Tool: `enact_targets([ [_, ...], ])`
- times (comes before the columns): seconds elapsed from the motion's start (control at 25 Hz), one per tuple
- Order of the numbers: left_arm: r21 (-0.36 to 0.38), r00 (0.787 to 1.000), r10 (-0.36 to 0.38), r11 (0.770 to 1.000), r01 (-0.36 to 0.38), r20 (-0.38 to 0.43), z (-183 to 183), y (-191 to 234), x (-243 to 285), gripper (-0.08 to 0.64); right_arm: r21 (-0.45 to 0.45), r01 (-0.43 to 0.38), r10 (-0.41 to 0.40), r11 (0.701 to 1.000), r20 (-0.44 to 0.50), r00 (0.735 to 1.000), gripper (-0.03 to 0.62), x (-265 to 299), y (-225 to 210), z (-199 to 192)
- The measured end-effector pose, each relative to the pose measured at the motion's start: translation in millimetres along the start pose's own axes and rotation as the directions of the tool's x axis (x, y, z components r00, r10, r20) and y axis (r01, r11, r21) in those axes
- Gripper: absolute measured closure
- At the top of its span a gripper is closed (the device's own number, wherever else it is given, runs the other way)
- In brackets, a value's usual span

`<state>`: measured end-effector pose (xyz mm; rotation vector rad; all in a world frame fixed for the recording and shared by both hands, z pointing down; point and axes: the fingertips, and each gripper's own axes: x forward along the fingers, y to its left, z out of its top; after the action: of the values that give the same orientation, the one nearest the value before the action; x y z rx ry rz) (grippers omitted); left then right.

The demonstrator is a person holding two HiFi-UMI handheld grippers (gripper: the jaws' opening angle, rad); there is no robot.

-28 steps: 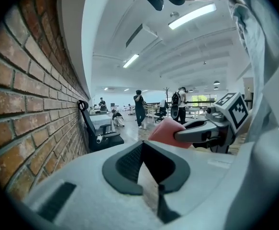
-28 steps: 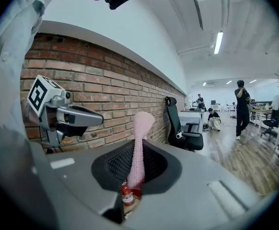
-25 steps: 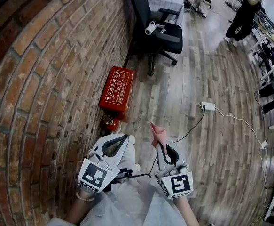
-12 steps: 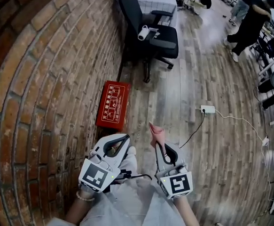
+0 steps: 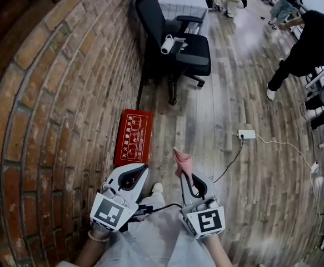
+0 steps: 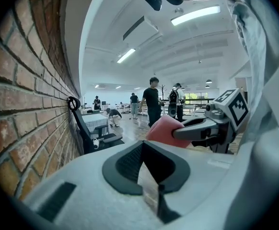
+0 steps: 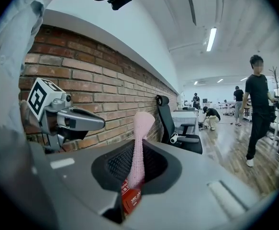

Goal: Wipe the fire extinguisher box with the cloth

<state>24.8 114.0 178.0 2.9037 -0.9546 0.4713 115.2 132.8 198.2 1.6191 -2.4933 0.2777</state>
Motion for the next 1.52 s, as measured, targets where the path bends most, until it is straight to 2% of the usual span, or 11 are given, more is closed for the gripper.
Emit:
enact_targets([
  [0.24,-0.030,1.000,0.016,0.999,-0.016,-0.005,-1.1,16.8,7.8,0.563,-0.002,-0.029,0.029,1.000,-0.041,0.999,0.566,17.0,-2.2,-5.4],
  [0.52,-0.087,0.996,0.089,0.992,-0.089,-0.008,-2.5,32.2,13.4,0.563,-0.005,-0.081,0.080,0.997,-0.057,0.995,0.566,31.9,-11.4,-0.3],
  [0.76,-0.106,0.992,0.122,0.987,-0.123,-0.015,-2.2,37.3,21.3,0.563,-0.043,-0.130,0.127,0.991,-0.078,0.989,0.566,40.8,-21.8,2.9],
  [0.88,-0.105,0.992,0.125,0.986,-0.128,-0.030,-7.5,37.5,25.0,0.563,-0.060,-0.177,0.171,0.982,-0.091,0.981,0.566,48.4,-19.3,-1.5],
  [1.04,-0.154,0.988,0.151,0.976,-0.153,-0.028,-14.5,43.8,30.4,0.563,-0.071,-0.233,0.223,0.970,-0.121,0.967,0.566,61.7,-15.5,-13.1],
  [1.2,-0.135,0.981,0.184,0.972,-0.192,-0.064,-28.8,58.3,35.7,0.563,-0.082,-0.280,0.266,0.956,-0.147,0.953,0.566,80.7,-13.2,-24.4],
  [1.52,-0.176,0.958,0.272,0.943,-0.283,-0.087,-63.8,102.5,45.0,0.563,-0.082,-0.330,0.309,0.940,-0.202,0.929,0.566,137.8,-25.3,-59.9],
])
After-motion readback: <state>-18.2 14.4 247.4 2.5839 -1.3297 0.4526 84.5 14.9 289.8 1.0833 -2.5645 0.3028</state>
